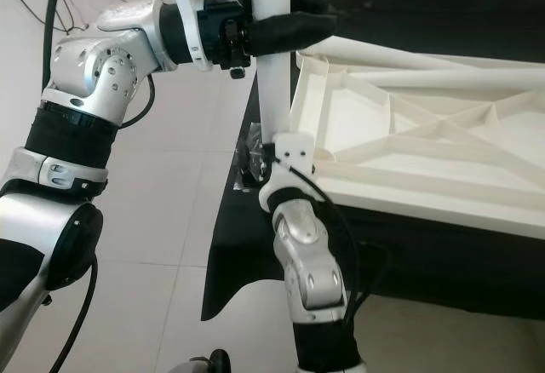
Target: Building children table
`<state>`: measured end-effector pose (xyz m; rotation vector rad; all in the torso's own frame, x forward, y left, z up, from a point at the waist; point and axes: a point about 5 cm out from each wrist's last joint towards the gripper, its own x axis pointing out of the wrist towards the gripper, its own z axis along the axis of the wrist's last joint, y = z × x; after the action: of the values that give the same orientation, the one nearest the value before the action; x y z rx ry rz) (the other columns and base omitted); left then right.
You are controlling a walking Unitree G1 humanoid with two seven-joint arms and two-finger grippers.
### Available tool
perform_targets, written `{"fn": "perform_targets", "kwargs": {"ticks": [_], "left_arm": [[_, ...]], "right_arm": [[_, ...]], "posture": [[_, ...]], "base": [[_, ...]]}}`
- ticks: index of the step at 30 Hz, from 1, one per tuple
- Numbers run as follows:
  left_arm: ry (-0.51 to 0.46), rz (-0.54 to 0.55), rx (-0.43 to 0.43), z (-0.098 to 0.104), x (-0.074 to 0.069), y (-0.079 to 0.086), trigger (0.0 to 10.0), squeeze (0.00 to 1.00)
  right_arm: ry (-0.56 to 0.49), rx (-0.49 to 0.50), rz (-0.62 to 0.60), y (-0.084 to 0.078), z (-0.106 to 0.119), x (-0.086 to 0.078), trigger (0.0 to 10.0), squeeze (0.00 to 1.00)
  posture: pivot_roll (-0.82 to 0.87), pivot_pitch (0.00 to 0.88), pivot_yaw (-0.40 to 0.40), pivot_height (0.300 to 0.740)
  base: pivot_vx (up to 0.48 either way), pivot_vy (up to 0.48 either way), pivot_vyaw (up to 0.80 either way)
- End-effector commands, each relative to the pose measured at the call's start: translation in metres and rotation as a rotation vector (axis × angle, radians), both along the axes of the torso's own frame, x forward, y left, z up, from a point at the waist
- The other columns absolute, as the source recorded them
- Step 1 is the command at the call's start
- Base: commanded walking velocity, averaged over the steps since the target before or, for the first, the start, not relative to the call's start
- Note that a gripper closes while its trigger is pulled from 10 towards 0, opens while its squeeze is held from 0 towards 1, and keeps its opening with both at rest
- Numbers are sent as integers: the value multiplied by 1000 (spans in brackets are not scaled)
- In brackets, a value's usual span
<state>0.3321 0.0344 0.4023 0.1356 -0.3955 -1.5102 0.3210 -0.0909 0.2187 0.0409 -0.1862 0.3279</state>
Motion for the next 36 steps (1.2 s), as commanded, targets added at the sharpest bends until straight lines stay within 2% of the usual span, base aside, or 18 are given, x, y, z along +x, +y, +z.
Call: {"fn": "perform_targets", "kwargs": {"ticks": [1,2,3,4,5,6,8,9,10,12,14,18,19,20,34,35,36], "left_arm": [[17,-24,77,-13,0,-10,0,0],[16,-26,76,-13,0,-10,0,0],[16,-29,75,-13,-1,-10,0,0],[16,-29,75,-13,-1,-10,0,0],[16,-32,74,-13,-1,-10,0,0],[16,-32,74,-13,-1,-10,0,0],[18,-42,71,-14,-3,-10,0,0],[19,-46,70,-14,-4,-10,0,0],[19,-46,70,-14,-4,-10,0,0],[22,-54,70,-14,-5,-11,0,0],[22,-55,70,-14,-5,-12,0,0],[24,-63,68,-15,-6,-13,0,0],[24,-64,67,-15,-6,-13,0,0],[24,-65,67,-15,-6,-13,0,0],[17,-70,63,-17,-7,-14,0,0],[24,-76,61,-17,-8,-14,0,110],[25,-70,62,-17,-7,-14,1333,1000]], "right_arm": [[-52,-15,115,3,11,3,10000,1000],[-93,-80,202,-2,20,6,10000,1000],[-117,-144,295,-7,27,9,10000,604],[-117,-144,295,-7,27,9,10000,604],[-120,-208,373,-13,32,13,10000,0],[-120,-208,373,-13,32,13,10000,0],[-139,-379,560,-20,40,17,10000,0],[-145,-434,612,-22,42,18,10000,0],[-145,-434,612,-22,42,18,10000,0],[-117,-476,709,-24,45,23,10000,0],[-110,-481,738,-24,46,24,10000,0],[-77,-432,810,-24,50,34,9765,0],[-67,-422,836,-24,51,37,4314,0],[-62,-412,854,-23,51,38,0,0],[-42,-389,942,-20,48,46,0,0],[-44,-384,937,-21,47,47,0,0],[-47,-374,919,-21,45,48,0,0]], "posture": [[16,220,87,740],[16,220,87,740],[13,223,84,740],[13,223,84,740],[14,227,82,740],[14,227,82,740],[13,231,81,740],[13,231,81,740],[13,231,81,740],[14,235,79,740],[14,235,79,740],[16,241,73,740],[15,242,72,740],[15,242,71,740],[13,242,65,740],[12,240,65,740],[7,240,65,740]], "base": [[0,0,0],[0,0,0],[0,0,0],[0,0,0],[0,0,0],[0,0,0],[0,0,0],[0,0,0],[0,0,0],[0,0,0],[0,0,0],[0,0,0],[0,0,0],[0,0,0],[0,0,0],[0,0,0],[0,0,0]]}}
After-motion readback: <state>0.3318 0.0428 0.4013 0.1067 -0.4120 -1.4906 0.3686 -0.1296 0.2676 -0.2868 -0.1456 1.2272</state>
